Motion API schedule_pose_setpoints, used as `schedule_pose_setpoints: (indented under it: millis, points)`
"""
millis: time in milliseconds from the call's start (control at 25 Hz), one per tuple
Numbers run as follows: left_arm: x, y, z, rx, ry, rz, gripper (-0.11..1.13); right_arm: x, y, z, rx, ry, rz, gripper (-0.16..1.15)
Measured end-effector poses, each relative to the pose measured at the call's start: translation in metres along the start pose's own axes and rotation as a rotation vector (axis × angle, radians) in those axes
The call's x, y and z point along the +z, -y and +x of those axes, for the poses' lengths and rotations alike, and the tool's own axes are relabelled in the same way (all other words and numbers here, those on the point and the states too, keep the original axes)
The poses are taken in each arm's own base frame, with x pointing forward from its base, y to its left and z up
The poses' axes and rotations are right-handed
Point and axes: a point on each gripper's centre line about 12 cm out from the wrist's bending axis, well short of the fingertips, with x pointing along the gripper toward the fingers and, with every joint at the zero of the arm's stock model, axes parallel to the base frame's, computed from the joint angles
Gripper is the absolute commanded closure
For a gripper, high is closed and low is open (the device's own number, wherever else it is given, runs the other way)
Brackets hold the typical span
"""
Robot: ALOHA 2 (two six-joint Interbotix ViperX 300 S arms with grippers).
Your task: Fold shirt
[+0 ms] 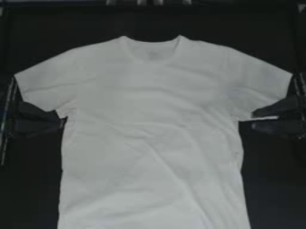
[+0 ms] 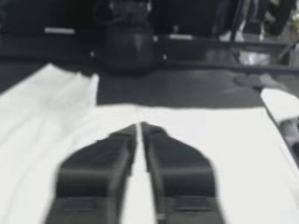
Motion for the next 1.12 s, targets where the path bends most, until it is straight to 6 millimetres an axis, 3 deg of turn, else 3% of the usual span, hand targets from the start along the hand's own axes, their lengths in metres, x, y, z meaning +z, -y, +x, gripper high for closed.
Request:
schedule_pose_setpoints:
  millis: [40, 160, 640, 920, 1120]
  points:
    - [0.0, 0.0, 0.0, 0.0, -0.011, -0.005, -0.08, 0.0, 0.0, 0.0, 0.0, -0.009, 0.0, -0.08]
    - [0.0, 0.0, 0.0, 0.0, -0.049, -0.009, 0.05, 0.0, 0.0, 0.001, 0.0, -0.049, 0.0, 0.01]
    - [0.017, 0.005, 0.005, 0.011, -0.388, -0.072, 0.06, 0.026, -0.006, -0.001, 0.005, -0.493, 0.09, 0.01]
    - [0.002, 0.014, 0.032, 0.041, -0.708, -0.129, 0.09, 0.022, -0.012, 0.008, -0.025, -0.816, 0.164, 0.01]
    - [-0.004, 0.03, 0.036, 0.041, -0.802, -0.164, 0.16, 0.018, -0.026, 0.018, -0.054, -0.994, 0.149, 0.01]
